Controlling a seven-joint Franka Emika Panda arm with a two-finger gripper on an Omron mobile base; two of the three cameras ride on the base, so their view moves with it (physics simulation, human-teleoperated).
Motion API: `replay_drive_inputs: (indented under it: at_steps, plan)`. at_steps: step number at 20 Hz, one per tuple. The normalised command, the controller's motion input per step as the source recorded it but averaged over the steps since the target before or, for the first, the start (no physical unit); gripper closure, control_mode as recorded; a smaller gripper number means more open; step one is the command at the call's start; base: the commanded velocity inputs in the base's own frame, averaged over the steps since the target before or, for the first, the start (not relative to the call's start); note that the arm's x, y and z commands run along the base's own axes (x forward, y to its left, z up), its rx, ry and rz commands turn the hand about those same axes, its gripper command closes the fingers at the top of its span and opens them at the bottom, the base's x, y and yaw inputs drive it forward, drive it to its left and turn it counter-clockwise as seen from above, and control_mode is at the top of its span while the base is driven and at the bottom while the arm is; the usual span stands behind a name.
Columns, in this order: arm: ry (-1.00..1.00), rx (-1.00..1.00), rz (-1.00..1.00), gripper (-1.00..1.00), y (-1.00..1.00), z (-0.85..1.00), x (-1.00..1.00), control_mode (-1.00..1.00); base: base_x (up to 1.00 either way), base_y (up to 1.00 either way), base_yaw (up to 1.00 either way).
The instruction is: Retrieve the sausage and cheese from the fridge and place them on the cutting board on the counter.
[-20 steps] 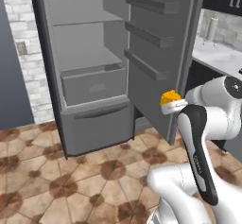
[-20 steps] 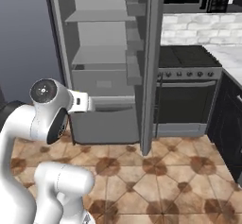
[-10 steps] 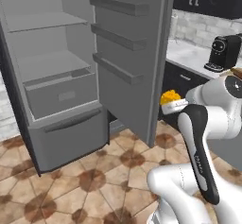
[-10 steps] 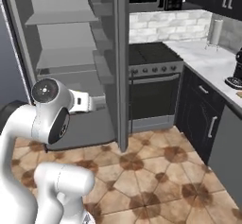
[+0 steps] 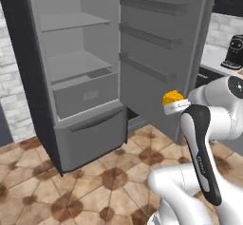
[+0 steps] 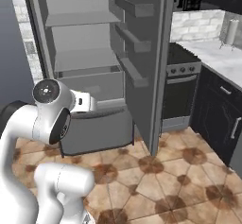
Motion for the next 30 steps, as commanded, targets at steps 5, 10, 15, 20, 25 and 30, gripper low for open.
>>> replay_drive_inputs:
  at_steps: [5,10,15,20,25,30]
  plan:
    - [0.0,0.0,0.0,1.0,0.0,0.0,0.0,1.0,-0.14,0.39,-0.5]
    - [0.0,0.0,0.0,1.0,0.0,0.0,0.0,1.0,-0.07,0.02,-0.92]
    - [0.0,0.0,0.0,1.0,0.0,0.0,0.0,1.0,-0.04,-0.01,-0.89]
    - [0.0,0.0,0.0,1.0,0.0,0.0,0.0,1.0,0.1,-0.21,-0.71]
    - [0.0,0.0,0.0,1.0,0.0,0.0,0.0,1.0,0.77,-0.01,-0.18]
    - [0.0,0.0,0.0,1.0,0.0,0.0,0.0,1.0,0.94,0.0,0.05]
